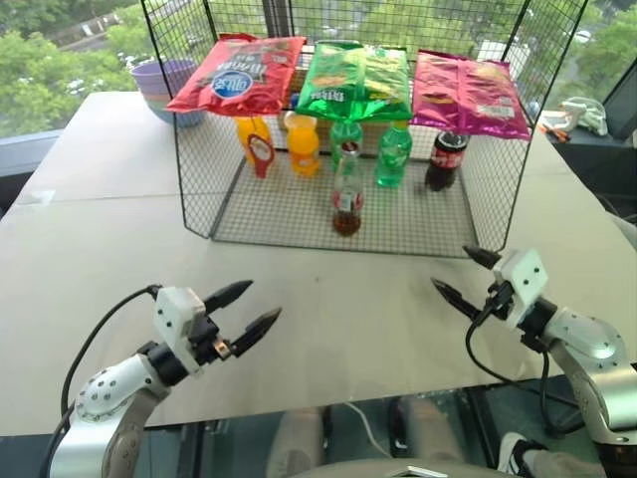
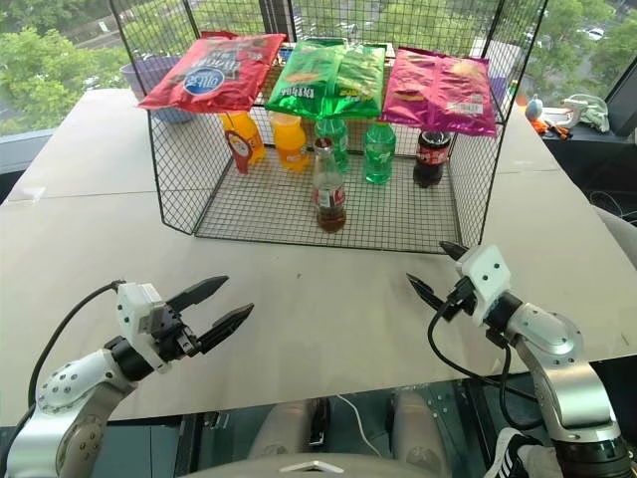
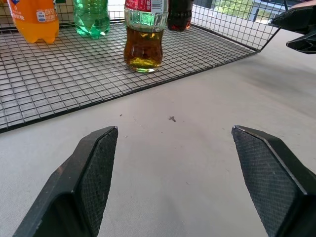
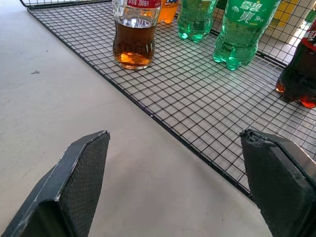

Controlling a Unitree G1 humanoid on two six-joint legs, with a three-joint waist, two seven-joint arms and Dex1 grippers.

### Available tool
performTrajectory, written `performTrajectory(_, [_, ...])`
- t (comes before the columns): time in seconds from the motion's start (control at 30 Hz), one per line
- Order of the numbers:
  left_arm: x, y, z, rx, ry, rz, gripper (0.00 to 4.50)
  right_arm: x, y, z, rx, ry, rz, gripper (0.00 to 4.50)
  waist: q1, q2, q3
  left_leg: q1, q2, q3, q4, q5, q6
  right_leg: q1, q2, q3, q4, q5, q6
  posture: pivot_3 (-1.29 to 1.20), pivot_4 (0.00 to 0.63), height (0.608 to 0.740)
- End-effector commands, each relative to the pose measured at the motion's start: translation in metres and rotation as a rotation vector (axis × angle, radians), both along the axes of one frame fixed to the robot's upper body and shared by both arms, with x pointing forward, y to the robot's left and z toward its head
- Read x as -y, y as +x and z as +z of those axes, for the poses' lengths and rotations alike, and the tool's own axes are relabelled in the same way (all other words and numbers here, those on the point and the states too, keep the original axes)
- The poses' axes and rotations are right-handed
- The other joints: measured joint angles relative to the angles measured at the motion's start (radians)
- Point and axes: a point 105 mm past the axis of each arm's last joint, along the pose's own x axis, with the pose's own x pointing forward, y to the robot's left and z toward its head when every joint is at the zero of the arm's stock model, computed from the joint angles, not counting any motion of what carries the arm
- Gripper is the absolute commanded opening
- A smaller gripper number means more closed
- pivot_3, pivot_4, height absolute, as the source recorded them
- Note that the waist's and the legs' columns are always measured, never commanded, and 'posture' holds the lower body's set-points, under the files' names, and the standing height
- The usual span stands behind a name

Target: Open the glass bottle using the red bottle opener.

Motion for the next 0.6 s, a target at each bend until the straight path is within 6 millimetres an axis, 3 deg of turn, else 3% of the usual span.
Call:
performTrajectory(0.03, [0.001,0.011,0.021,0.076,-0.017,0.037,3.80,0.001,-0.006,0.018,0.098,0.027,0.016,4.29,0.000,0.000,0.000,0.000,0.000,0.000,0.000,0.000,0.000,0.000,0.000,0.000,0.000,0.000,0.000,0.00,0.150,0.740])
performTrajectory(0.13, [-0.007,0.039,0.049,0.157,-0.100,0.123,3.80,-0.017,-0.021,0.051,0.241,0.156,0.127,4.29,0.011,0.001,0.001,0.000,0.000,-0.002,0.000,0.000,0.000,0.001,0.000,-0.002,0.000,-0.001,0.001,0.00,0.150,0.740])
performTrajectory(0.33, [-0.030,0.072,0.067,0.194,-0.147,0.222,3.80,-0.049,-0.050,0.091,0.323,0.272,0.327,4.29,-0.013,0.001,0.001,0.001,-0.003,0.000,0.000,0.000,0.000,0.002,0.002,0.001,0.001,0.001,-0.001,0.00,0.150,0.740])
performTrajectory(0.6, [-0.047,0.114,0.079,0.196,-0.097,0.257,3.80,-0.062,-0.057,0.115,0.388,0.277,0.357,4.29,-0.006,0.000,0.001,0.001,-0.004,0.002,0.000,0.000,0.000,0.003,0.002,-0.001,0.001,0.001,-0.001,0.00,0.150,0.740])
